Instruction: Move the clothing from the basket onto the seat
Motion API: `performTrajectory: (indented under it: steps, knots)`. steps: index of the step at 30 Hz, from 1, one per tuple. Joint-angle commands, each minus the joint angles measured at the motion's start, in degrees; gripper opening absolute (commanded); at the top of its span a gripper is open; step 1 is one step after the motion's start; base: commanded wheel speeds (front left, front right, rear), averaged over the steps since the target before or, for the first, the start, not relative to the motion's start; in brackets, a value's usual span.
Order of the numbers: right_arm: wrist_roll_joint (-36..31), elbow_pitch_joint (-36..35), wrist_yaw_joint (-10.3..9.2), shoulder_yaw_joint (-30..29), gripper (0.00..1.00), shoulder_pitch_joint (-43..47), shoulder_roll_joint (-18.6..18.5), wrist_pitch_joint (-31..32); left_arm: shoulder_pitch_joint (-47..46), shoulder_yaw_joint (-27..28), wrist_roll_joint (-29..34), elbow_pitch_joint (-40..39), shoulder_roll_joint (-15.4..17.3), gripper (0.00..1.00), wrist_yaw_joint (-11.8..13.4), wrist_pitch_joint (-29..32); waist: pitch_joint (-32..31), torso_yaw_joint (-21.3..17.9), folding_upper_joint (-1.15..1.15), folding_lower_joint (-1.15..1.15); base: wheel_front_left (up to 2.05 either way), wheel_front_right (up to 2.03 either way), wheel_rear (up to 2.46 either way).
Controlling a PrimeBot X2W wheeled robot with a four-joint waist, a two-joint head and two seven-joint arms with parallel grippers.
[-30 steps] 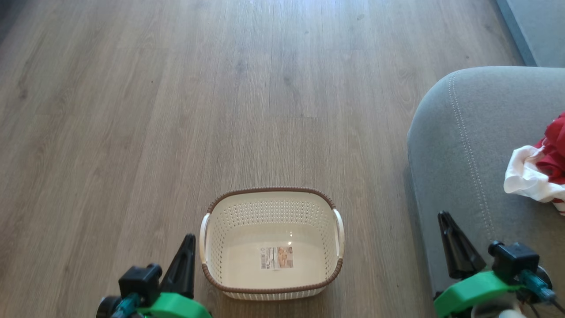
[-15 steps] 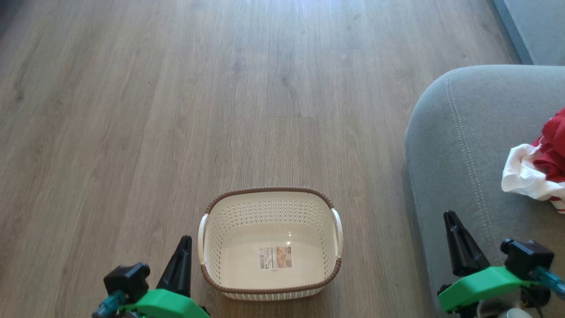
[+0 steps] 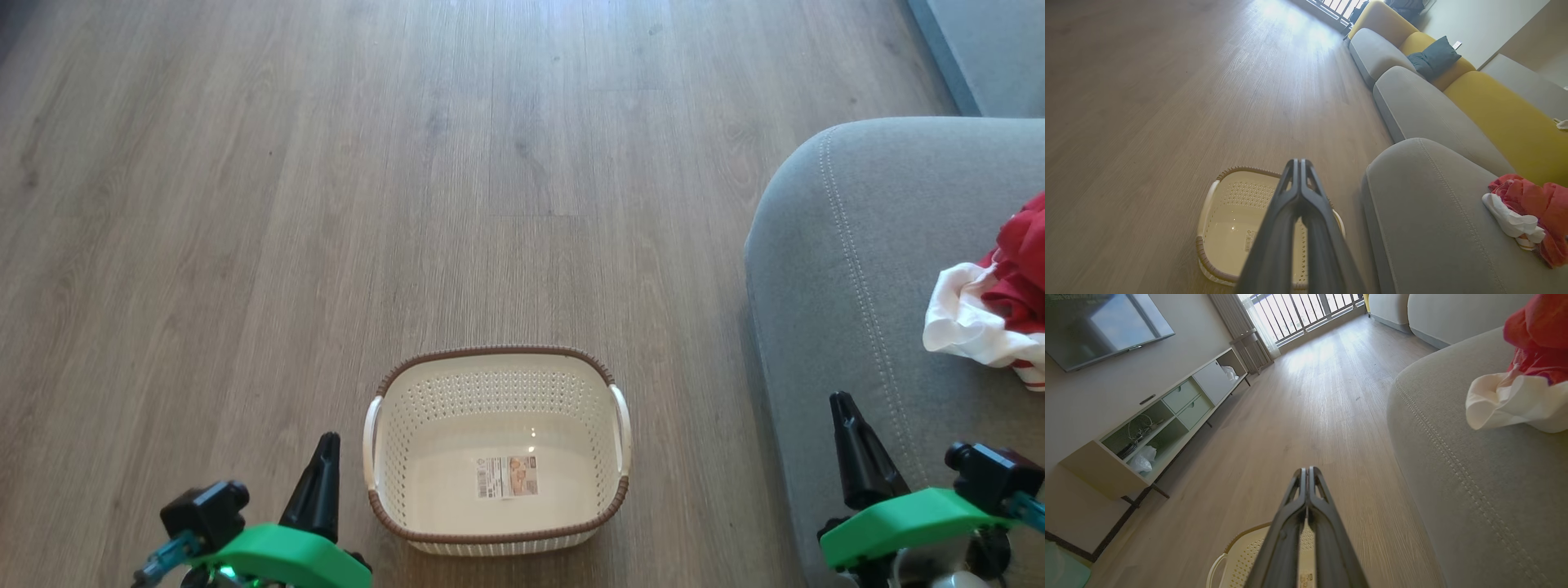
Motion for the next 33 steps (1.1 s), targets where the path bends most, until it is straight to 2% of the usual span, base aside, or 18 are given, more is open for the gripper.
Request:
performTrajectory:
  steps: [1, 33]
  knots:
    - [1.88, -1.59, 0.01, -0.43, 0.00, -3.41, -0.07, 0.57, -3.28, 1.01, -1.79, -1.62, 0.55, 0.00, -0.48, 0.20, 0.01, -0.05, 0.00, 0.00, 0.00, 0.00, 0.00]
    - [21.66, -0.44, 0.00, -2.42, 0.00, -5.63, 0.83, 5.51, -5.65, 4.90, -21.48, -0.43, 0.98, 0.00, -2.87, 4.93, 0.18, -1.02, 0.00, 0.00, 0.00, 0.00, 0.00]
